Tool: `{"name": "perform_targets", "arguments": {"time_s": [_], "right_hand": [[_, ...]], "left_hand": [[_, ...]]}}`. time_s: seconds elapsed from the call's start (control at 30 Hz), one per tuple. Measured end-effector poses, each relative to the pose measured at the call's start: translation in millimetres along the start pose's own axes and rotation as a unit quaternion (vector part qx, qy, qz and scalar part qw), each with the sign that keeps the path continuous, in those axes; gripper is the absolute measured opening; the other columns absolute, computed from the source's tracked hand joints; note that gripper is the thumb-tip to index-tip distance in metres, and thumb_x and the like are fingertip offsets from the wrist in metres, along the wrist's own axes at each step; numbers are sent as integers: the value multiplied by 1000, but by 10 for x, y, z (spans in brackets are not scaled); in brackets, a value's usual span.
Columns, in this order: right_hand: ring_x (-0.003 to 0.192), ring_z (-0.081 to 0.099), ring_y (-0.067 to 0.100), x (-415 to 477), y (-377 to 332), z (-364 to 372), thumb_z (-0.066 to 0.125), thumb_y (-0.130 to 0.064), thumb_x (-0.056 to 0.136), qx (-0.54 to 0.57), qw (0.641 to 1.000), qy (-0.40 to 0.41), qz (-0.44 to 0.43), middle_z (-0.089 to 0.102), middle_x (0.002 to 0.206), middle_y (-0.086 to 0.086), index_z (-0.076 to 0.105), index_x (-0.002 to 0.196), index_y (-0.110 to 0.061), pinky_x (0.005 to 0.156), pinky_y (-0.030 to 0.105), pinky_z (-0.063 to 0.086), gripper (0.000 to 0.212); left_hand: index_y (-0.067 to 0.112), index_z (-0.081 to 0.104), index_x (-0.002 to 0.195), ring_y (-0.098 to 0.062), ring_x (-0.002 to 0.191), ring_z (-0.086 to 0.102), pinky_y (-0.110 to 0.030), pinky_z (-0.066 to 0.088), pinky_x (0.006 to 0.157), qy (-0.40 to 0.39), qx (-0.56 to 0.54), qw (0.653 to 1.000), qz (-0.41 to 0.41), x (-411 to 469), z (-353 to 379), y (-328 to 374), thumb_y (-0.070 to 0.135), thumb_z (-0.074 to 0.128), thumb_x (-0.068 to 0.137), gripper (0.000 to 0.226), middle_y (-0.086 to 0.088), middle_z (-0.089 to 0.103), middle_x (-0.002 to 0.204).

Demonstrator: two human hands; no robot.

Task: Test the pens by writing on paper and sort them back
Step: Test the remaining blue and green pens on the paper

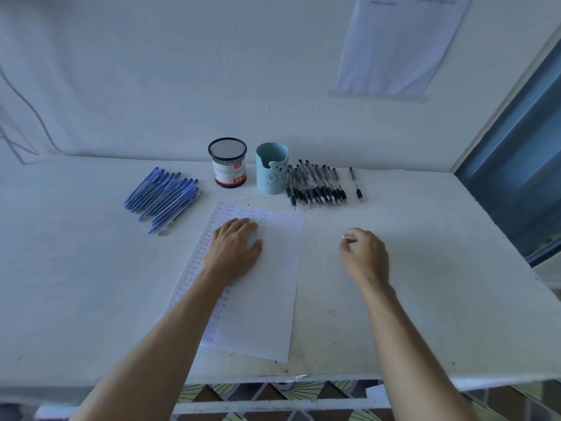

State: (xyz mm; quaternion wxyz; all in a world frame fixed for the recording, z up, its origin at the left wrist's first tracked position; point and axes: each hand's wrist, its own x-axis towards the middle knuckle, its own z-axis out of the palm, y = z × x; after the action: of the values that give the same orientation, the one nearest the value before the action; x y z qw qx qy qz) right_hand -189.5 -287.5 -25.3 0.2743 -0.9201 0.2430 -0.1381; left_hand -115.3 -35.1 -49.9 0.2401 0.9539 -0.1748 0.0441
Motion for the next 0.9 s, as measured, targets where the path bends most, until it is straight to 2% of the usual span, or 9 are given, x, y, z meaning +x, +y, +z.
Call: {"name": "perform_targets", "arguments": {"time_s": [0.1, 0.2, 0.3, 0.4, 0.47, 0.57, 0.67, 0.77, 0.9], "right_hand": [[93, 69, 15, -92, -423, 110, 66, -16, 87, 109, 991, -76, -16, 76, 96, -1, 74, 99, -16, 77, 20, 46, 15], [91, 68, 14, -170, -746, 331, 69, -20, 84, 145, 982, -122, -20, 76, 92, -3, 74, 101, -17, 73, 17, 43, 18], [92, 67, 16, -226, -879, 551, 69, -32, 84, 92, 986, -134, -19, 74, 93, -9, 69, 103, -23, 81, 26, 48, 21], [95, 65, 15, -242, -897, 623, 66, -44, 85, -12, 994, -105, -37, 73, 95, -14, 67, 99, -29, 90, 33, 43, 20], [92, 64, 16, -224, -894, 605, 64, -50, 88, -8, 994, -105, -41, 73, 95, -14, 67, 96, -28, 90, 34, 42, 24], [92, 65, 26, -190, -780, 585, 52, -36, 96, 60, 990, -113, -64, 73, 92, -6, 66, 90, -24, 89, 36, 45, 20], [116, 56, 22, -177, -573, 530, 50, -19, 92, -7, 985, -94, -144, 69, 119, -8, 68, 113, -28, 95, 37, 35, 30], [145, 27, 19, -176, -422, 439, 49, -27, 95, -114, 964, -148, -189, 41, 154, -11, 53, 139, -36, 109, 42, 23, 45], [150, 17, 17, -192, -282, 431, 45, -46, 100, -126, 961, -168, -182, 26, 161, -13, 40, 147, -40, 113, 42, 16, 48]], "left_hand": [[14, 58, 135, -24, 139, 40, -37, 24, 116, 5, -30, 999, -10, 15, -14, -16, 22, 53, 98, 38, -2, 54, 144], [9, 64, 126, -25, 131, 48, -33, 31, 110, 25, -81, 996, -35, 4, -51, -26, 10, 53, 94, 33, -6, 61, 135], [8, 69, 114, -25, 124, 52, -27, 34, 102, 39, -100, 993, -38, -2, -62, -37, 4, 55, 91, 27, -6, 66, 125], [8, 73, 104, -28, 118, 56, -25, 35, 98, 49, -108, 993, -16, 15, -36, -83, -1, 57, 87, 25, -5, 69, 117], [11, 74, 104, -29, 117, 55, -27, 35, 97, 53, -102, 993, -5, 17, -3, -114, -1, 57, 87, 27, -3, 70, 116], [20, 71, 110, -25, 115, 51, -31, 28, 92, 47, -77, 996, -9, -2, 14, -103, 12, 57, 91, 25, 4, 68, 110], [25, 65, 98, -17, 90, 54, -34, 30, 86, 69, -66, 995, 23, -41, 16, -89, 45, 53, 88, 26, 12, 56, 81], [26, 52, 80, -7, 68, 46, -33, 34, 79, 55, -85, 993, 60, -81, 20, -84, 64, 48, 84, 38, 13, 45, 65], [25, 42, 63, -10, 69, 45, -35, 24, 76, -18, -1, 994, 106, -81, 7, -57, 79, 39, 80, 57, 11, 46, 58]]}}
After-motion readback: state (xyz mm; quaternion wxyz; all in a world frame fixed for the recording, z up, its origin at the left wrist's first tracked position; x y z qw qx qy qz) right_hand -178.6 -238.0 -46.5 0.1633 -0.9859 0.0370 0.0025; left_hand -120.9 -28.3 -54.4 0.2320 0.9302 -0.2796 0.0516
